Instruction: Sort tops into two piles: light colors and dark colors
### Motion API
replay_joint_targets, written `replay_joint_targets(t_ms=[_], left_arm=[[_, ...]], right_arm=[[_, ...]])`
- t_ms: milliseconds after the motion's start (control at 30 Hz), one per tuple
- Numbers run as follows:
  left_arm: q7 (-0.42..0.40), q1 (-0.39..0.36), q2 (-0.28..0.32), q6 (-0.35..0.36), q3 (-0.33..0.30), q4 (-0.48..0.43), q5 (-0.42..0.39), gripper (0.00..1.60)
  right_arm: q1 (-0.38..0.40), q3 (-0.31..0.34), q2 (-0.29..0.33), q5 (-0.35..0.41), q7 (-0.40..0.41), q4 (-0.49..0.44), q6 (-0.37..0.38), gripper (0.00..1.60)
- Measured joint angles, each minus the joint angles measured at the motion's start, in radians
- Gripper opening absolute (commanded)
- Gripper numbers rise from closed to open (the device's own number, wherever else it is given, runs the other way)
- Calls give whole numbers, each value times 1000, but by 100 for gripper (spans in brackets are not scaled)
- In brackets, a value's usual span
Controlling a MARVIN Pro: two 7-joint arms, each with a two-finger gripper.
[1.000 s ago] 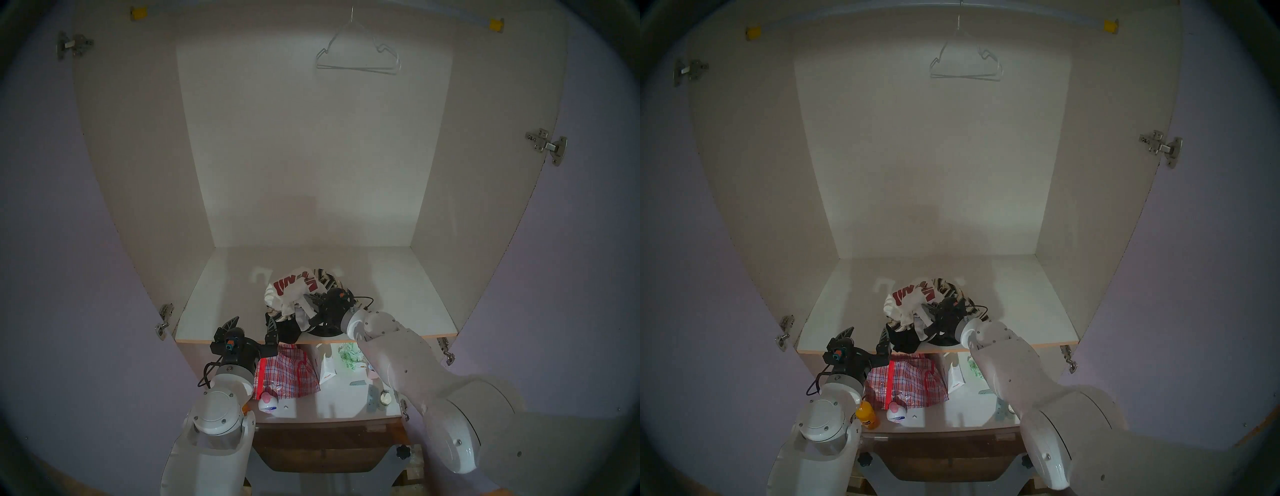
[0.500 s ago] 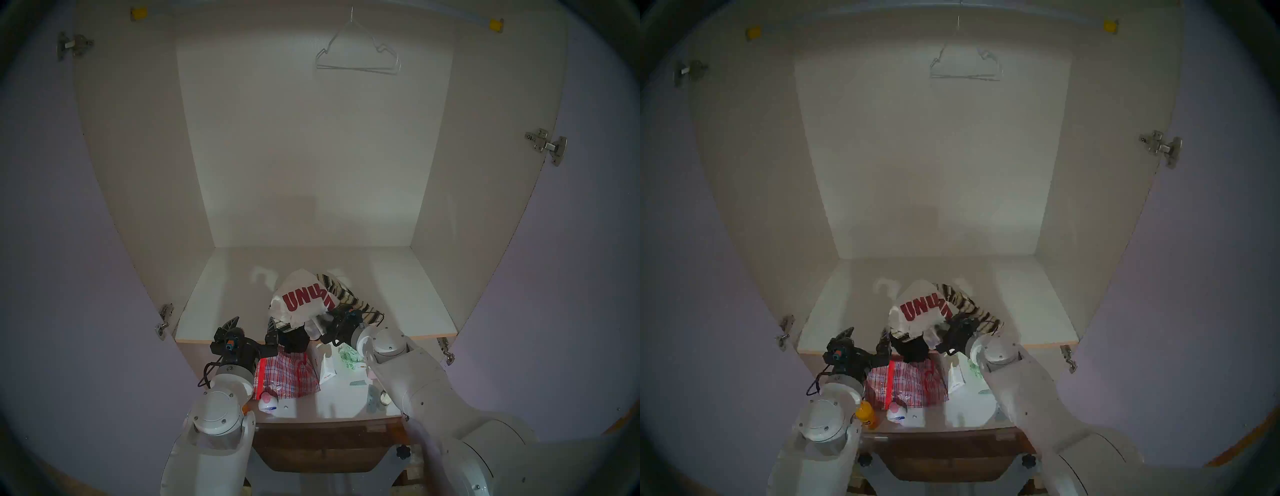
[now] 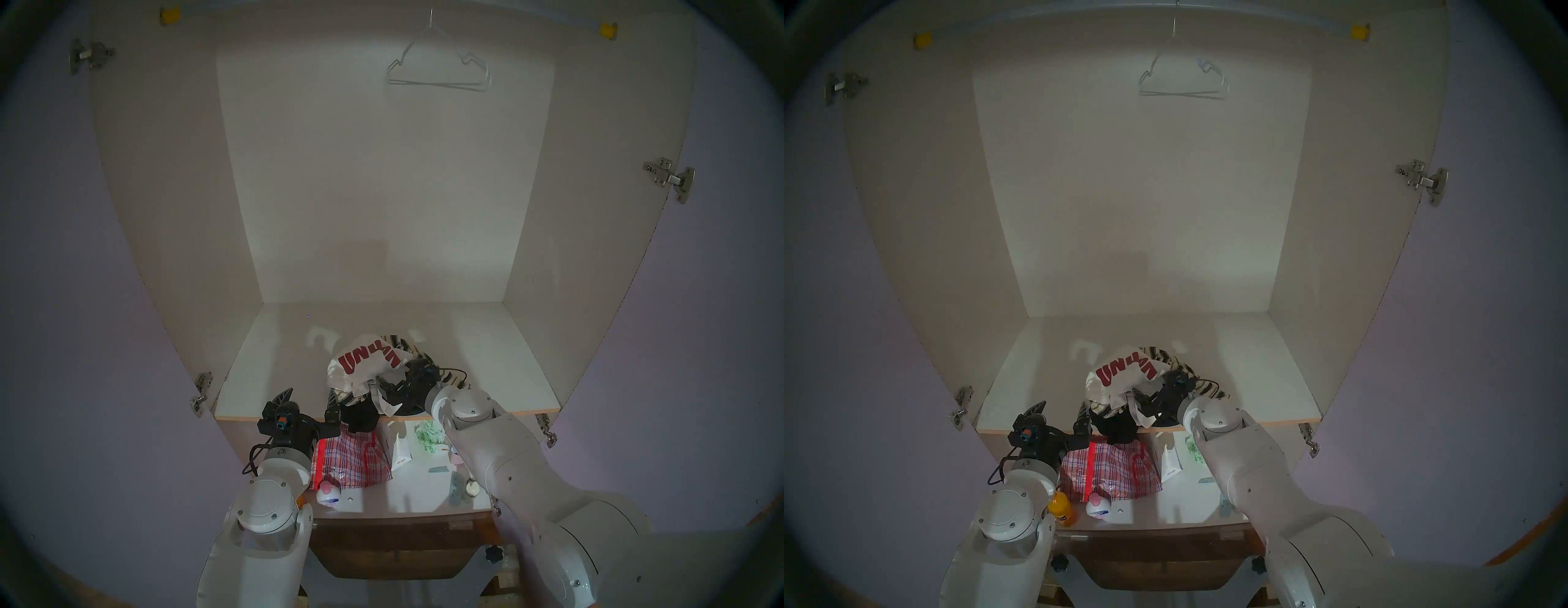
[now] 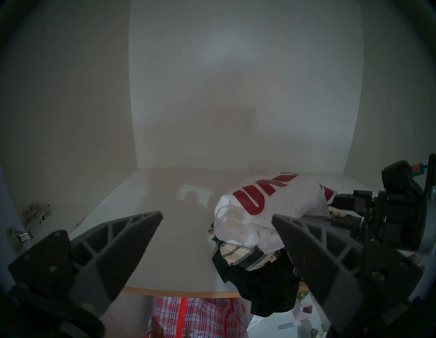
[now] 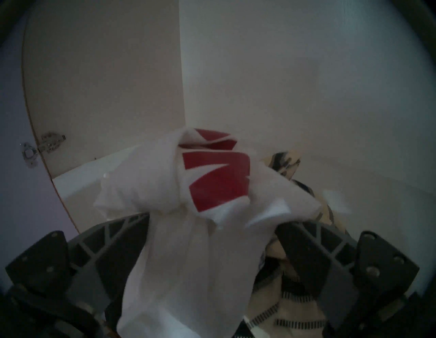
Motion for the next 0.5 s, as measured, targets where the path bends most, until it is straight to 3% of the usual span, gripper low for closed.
replay_joint_targets(t_ms=[167, 233, 367, 500], left_arm=[[0, 0, 0, 0, 0, -1, 0, 160], [0, 0, 0, 0, 0, -1, 0, 160], [0, 0, 0, 0, 0, -1, 0, 160], [0, 1, 0, 0, 0, -1, 0, 160]], right_arm=[[-80, 12, 24, 4, 10, -180, 63, 160], [-85, 16, 30, 5, 11, -207, 77, 160], [-84, 21, 32, 5, 11, -199, 87, 157], [-52, 21, 26, 1, 8, -114, 95, 157]])
